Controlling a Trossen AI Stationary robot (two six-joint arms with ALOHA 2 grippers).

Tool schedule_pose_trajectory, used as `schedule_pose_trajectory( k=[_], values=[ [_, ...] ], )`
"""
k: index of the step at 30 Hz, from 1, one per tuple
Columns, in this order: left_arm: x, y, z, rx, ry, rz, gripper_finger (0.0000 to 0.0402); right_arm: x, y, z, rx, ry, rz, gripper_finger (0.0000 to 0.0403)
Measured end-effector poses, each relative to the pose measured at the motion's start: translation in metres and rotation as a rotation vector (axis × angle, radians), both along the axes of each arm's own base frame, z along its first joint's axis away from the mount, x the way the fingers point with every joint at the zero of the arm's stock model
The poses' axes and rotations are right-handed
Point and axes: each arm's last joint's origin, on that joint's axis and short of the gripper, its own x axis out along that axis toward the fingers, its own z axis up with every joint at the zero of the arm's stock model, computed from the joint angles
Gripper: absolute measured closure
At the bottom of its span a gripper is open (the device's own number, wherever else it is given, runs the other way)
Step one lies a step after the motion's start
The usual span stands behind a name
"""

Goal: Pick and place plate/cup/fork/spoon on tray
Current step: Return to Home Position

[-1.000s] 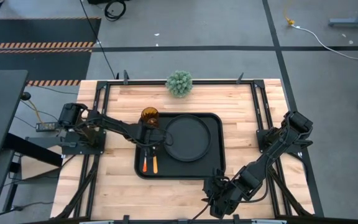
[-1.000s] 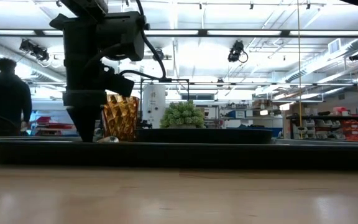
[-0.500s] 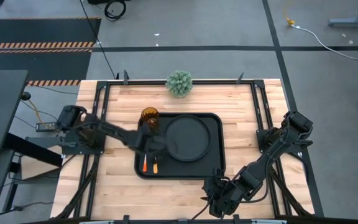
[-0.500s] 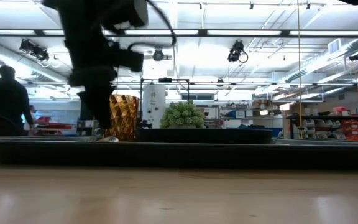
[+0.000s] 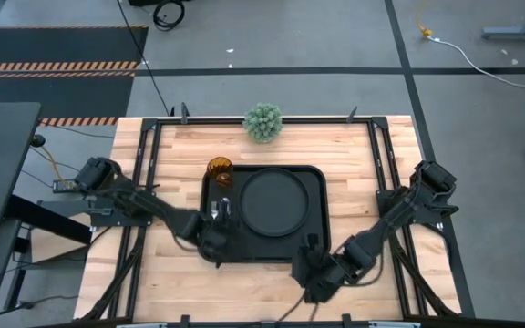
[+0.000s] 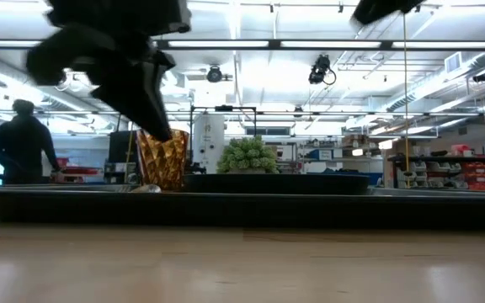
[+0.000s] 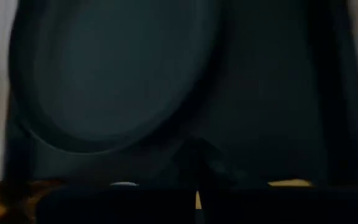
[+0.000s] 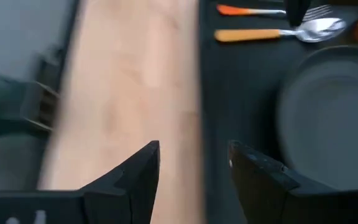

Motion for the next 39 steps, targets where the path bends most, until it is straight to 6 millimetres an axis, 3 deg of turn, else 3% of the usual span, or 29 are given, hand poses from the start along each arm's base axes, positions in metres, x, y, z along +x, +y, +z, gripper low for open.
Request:
schedule_pose_trajectory(
  k=[7,12,19,24,27,31,35,39],
  values=[
    [-0.010,0.047,0.049,-0.004,-0.062,0.031,0.0400,0.018,-0.044,-0.005,-0.179,0.114,0.007,0.0206],
    [-0.042,0.055,0.094,-0.070,-0.196,0.047,0.0399,0.024,-0.063,0.005,-0.196,0.100,-0.009,0.0214],
    [-0.092,0.054,0.146,-0.178,-0.431,0.002,0.0393,0.003,-0.072,0.051,-0.175,-0.052,-0.045,0.0237],
    [-0.109,0.051,0.166,-0.173,-0.543,-0.109,0.0392,-0.024,-0.083,0.091,-0.160,-0.164,-0.040,0.0241],
    [-0.103,0.051,0.165,-0.122,-0.593,-0.191,0.0393,-0.031,-0.098,0.100,-0.171,-0.164,-0.025,0.0246],
    [-0.082,0.062,0.135,-0.224,-0.643,-0.309,0.0398,-0.027,-0.136,0.087,-0.142,-0.138,-0.064,0.0270],
    [-0.071,0.089,0.089,-0.221,-0.671,-0.217,0.0398,-0.020,-0.178,0.067,-0.111,-0.164,-0.150,0.0304],
    [-0.077,0.115,0.077,-0.191,-0.726,-0.106,0.0398,-0.026,-0.203,0.070,-0.135,-0.216,-0.176,0.0331]
  ],
)
